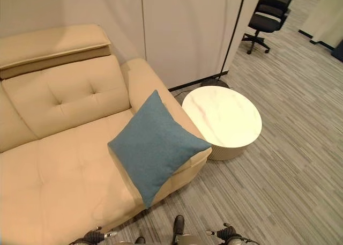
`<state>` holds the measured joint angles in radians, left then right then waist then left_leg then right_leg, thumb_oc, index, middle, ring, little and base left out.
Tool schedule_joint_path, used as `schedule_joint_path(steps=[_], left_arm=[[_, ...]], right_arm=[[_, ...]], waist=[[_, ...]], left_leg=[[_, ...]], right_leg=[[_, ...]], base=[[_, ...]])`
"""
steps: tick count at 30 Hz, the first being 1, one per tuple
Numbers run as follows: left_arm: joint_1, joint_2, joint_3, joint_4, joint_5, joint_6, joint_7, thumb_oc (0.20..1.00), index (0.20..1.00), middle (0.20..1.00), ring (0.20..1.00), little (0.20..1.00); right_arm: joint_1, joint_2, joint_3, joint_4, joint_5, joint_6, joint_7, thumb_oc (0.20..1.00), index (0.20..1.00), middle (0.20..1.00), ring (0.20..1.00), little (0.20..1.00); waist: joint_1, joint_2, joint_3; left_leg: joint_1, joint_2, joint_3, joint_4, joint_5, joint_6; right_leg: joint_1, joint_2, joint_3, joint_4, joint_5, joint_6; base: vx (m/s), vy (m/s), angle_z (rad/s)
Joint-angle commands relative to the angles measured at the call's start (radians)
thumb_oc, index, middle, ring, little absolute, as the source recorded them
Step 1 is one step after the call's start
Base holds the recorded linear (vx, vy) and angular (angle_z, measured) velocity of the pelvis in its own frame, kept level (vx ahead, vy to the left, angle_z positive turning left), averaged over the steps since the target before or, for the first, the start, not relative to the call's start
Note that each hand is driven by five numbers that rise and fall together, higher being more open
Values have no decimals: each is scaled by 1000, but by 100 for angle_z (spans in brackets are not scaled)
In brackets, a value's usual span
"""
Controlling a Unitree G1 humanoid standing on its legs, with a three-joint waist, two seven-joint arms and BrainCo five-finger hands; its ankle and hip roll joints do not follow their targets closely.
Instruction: Pick up all the scattered cushions and arrange them neatly on the sofa.
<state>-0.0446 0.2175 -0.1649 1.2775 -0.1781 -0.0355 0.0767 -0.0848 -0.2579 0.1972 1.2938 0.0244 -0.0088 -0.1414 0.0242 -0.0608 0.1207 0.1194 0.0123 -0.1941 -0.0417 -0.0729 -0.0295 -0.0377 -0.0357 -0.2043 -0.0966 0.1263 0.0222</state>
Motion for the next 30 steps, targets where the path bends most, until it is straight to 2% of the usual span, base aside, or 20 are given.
schedule_joint_path(steps=[1,2,5,6,7,8,9,10,12,16,20,22,23,25,29,30], left_arm=[[-43,12,20,22,-35,-20,22,1000,1000,1000,1000,1000],[-55,9,14,12,-44,-22,28,1000,1000,1000,1000,1000],[-62,8,8,6,-47,-23,27,1000,1000,1000,1000,1000],[-77,2,-9,-7,-50,-23,25,1000,1000,1000,1000,1000],[-84,-1,-13,-12,-53,-22,24,1000,1000,1000,1000,1000],[-84,-1,-13,-12,-53,-22,24,1000,1000,1000,1000,1000],[-90,-7,-22,-21,-53,-20,21,1000,1000,1000,1000,1000],[-90,-8,-25,-24,-51,-20,18,1000,1000,1000,1000,1000],[-83,-11,-26,-23,-49,-19,12,1000,1000,1000,1000,1000],[-61,-11,-15,-18,-57,-18,9,1000,1000,1000,1000,1000],[-55,-5,-4,-20,-68,-20,10,1000,1000,1000,1000,1000],[-57,0,6,-28,-95,-26,18,1000,1000,1000,1000,1000],[-61,4,7,-30,-99,-29,23,1000,1000,1000,1000,1000],[-69,9,7,-33,-101,-37,25,1000,1000,1000,1000,1000],[-87,19,11,-38,-111,-44,44,1000,1000,1000,1000,1000],[-82,19,13,-41,-114,-52,43,1000,1000,1000,1000,1000]], right_arm=[[0,-27,-22,8,40,-23,-27,1000,1000,1000,1000,1000],[0,-37,-33,1,58,-30,-31,1000,1000,1000,1000,1000],[1,-42,-34,2,58,-31,-31,1000,1000,1000,1000,1000],[7,-51,-37,9,56,-27,-34,1000,1000,1000,1000,1000],[8,-53,-39,12,59,-25,-33,1000,1000,1000,1000,1000],[8,-53,-39,12,59,-25,-33,1000,1000,1000,1000,1000],[12,-52,-49,19,68,-20,-34,1000,1000,1000,1000,1000],[13,-50,-51,19,70,-20,-33,1000,1000,1000,1000,1000],[13,-43,-46,23,61,-16,-30,1000,1000,1000,1000,1000],[4,-25,-33,23,47,-13,-24,1000,1000,1000,1000,1000],[3,-16,-38,15,44,-10,-21,1000,1000,1000,1000,1000],[-4,-13,-37,12,44,-11,-25,1000,1000,1000,1000,1000],[-7,-12,-37,13,46,-12,-26,1000,1000,1000,1000,1000],[-9,-10,-36,15,54,-14,-27,1000,1000,1000,1000,1000],[-12,-21,-52,15,81,-21,-37,1000,1000,1000,1000,1000],[-5,-20,-58,9,91,-30,-37,1000,1000,1000,1000,1000]], waist=[[14,-27,-15],[10,-32,-6],[4,-35,-1],[-7,-40,8],[-13,-41,12],[-13,-41,12],[-26,-42,11],[-31,-42,11],[-27,-40,7],[-11,-38,-5],[0,-29,3],[-3,-25,24],[-6,-21,31],[-15,-21,25],[-29,-32,29],[-30,-38,24]], left_leg=[[-60,-2,26,0,52,-46],[-89,8,42,21,57,-56],[-111,13,63,39,57,-58],[-146,23,154,85,55,-58],[-156,29,208,99,55,-55],[-158,29,208,102,54,-55],[-164,40,309,115,56,-47],[-166,41,349,123,57,-44],[-159,36,362,114,56,-44],[-137,15,316,80,41,-26],[-113,-8,290,48,33,4],[-106,-13,272,44,36,20],[-99,-12,259,39,36,22],[-84,-16,237,21,39,18],[-50,-15,218,8,27,7],[-47,-17,209,15,25,4]], right_leg=[[29,-49,5,47,-75,115],[34,-51,-25,46,-85,109],[36,-55,-44,46,-90,107],[46,-68,-85,43,-97,106],[51,-71,-103,42,-98,103],[51,-71,-103,42,-98,103],[62,-77,-136,37,-96,106],[64,-80,-149,40,-95,106],[70,-78,-157,39,-95,106],[71,-81,-138,70,-103,115],[14,-126,-118,226,-104,130],[-47,-141,-78,333,-56,150],[-65,-130,-39,358,-60,152],[-84,-104,19,297,-73,143],[-102,-107,56,136,-18,153],[-80,-109,57,133,-34,157]], base=[[59,-194,49],[30,-137,52],[-16,-83,71],[-30,-72,85],[-30,-72,112],[-7,-46,97],[8,-31,82],[8,-30,36],[36,16,41],[71,89,12],[24,166,-23],[-13,140,-2],[23,93,3],[101,22,2],[137,-56,18],[125,-51,25]])
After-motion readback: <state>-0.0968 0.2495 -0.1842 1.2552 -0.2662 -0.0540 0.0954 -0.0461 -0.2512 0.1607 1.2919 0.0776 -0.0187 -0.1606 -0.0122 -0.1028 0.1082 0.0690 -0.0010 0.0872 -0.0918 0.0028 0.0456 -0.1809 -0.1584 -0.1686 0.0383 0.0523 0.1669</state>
